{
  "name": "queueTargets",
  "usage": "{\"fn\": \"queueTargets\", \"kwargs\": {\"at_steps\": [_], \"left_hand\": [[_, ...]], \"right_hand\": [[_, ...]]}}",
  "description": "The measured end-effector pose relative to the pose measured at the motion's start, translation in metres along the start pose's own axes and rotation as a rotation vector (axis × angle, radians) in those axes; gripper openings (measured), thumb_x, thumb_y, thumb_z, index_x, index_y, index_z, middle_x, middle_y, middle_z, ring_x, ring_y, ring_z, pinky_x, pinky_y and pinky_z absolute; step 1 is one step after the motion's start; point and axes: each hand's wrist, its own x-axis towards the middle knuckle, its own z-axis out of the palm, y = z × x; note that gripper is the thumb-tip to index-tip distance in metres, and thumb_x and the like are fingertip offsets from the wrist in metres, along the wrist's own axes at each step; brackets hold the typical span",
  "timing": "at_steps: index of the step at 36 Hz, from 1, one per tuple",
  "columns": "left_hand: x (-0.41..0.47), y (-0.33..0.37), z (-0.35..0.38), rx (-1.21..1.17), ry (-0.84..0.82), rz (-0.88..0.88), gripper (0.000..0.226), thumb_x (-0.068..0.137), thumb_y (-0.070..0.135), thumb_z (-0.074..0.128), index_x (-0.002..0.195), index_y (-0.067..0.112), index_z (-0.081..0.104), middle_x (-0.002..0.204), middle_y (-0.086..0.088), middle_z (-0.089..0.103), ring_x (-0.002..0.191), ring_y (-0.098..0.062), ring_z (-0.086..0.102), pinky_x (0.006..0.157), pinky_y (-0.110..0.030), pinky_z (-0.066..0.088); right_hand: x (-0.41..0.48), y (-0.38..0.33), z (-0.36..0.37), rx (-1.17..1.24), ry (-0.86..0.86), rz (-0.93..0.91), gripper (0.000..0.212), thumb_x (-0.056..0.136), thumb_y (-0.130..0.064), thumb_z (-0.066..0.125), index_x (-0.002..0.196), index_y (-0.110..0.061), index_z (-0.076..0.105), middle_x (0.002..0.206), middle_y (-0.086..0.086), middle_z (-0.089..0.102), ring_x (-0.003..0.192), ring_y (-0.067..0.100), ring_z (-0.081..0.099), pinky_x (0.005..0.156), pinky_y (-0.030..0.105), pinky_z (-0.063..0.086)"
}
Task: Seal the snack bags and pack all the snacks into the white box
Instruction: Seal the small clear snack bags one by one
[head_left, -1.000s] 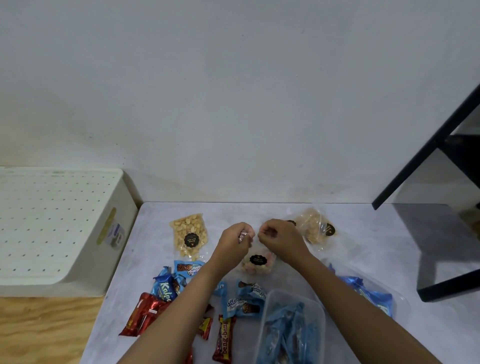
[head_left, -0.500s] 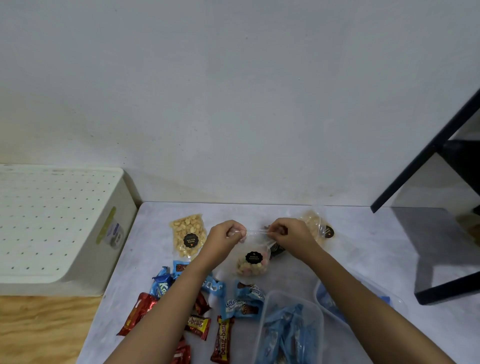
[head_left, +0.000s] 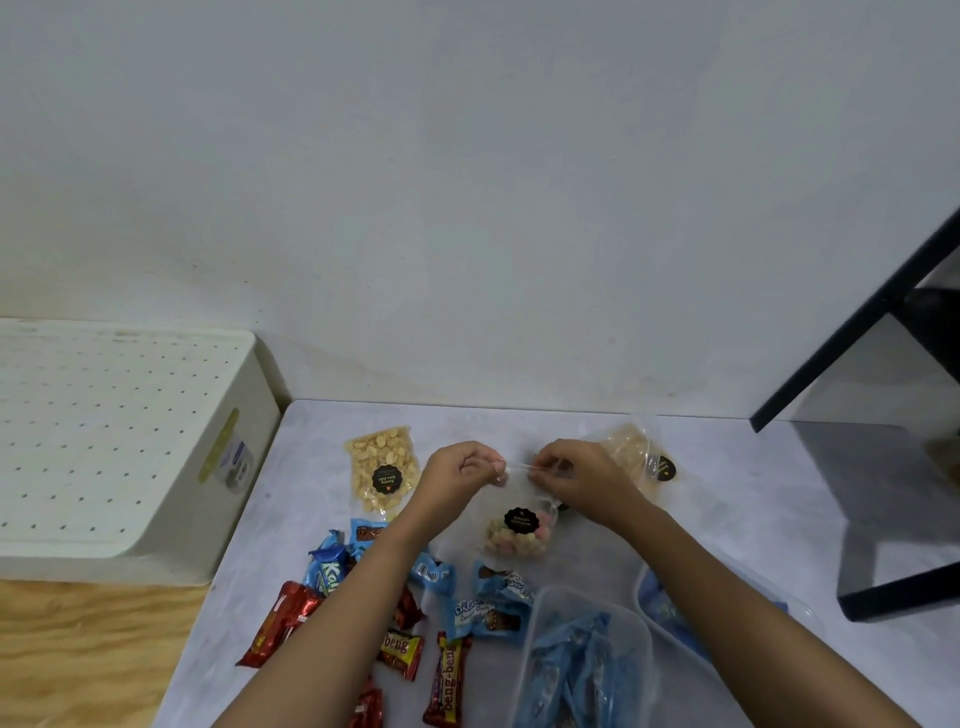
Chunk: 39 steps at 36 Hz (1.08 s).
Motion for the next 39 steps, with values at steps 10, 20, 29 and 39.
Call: {"fn": "queueTargets", "kwargs": {"at_steps": [10,20,29,39], "left_hand": [[0.002,0.005,0.006,0.149,-0.034,-0.018,0.008,0.089,0.014,0.059,0.082,0.017,0.064,0.073,-0.002,0.066,0.078,-0.018,0.063,0.084,-0.039,0.052],[0.007,0.007,0.001,0.241,-0.098,-0.004,0.008,0.091,0.016,0.057,0.087,0.016,0.064,0.076,0.0,0.064,0.074,-0.012,0.059,0.078,-0.031,0.051],[0.007,0.007,0.004,0.332,-0.083,0.092,0.01,0.09,0.005,0.054,0.09,0.0,0.063,0.071,0.003,0.057,0.066,-0.006,0.054,0.063,-0.009,0.044],[0.012,0.003,-0.014,0.226,-0.037,0.05,0.003,0.086,0.016,0.065,0.084,0.015,0.066,0.076,0.001,0.066,0.07,-0.007,0.065,0.071,-0.025,0.053]], "right_hand": [[0.004,-0.003,0.01,-0.012,0.091,-0.028,0.007,0.077,-0.013,0.065,0.074,-0.008,0.068,0.067,-0.004,0.061,0.069,0.018,0.059,0.066,0.034,0.048],[0.006,-0.001,0.016,0.218,0.092,0.073,0.006,0.079,-0.014,0.069,0.079,-0.009,0.073,0.071,0.0,0.068,0.072,0.016,0.064,0.068,0.022,0.05],[0.011,-0.004,0.023,0.233,0.137,0.108,0.005,0.076,-0.009,0.068,0.075,-0.008,0.073,0.068,-0.001,0.066,0.064,0.004,0.059,0.064,0.016,0.047],[0.015,0.012,-0.007,0.299,-0.047,0.173,0.009,0.079,-0.011,0.072,0.088,-0.009,0.072,0.074,-0.007,0.067,0.066,-0.004,0.061,0.062,0.008,0.047]]}}
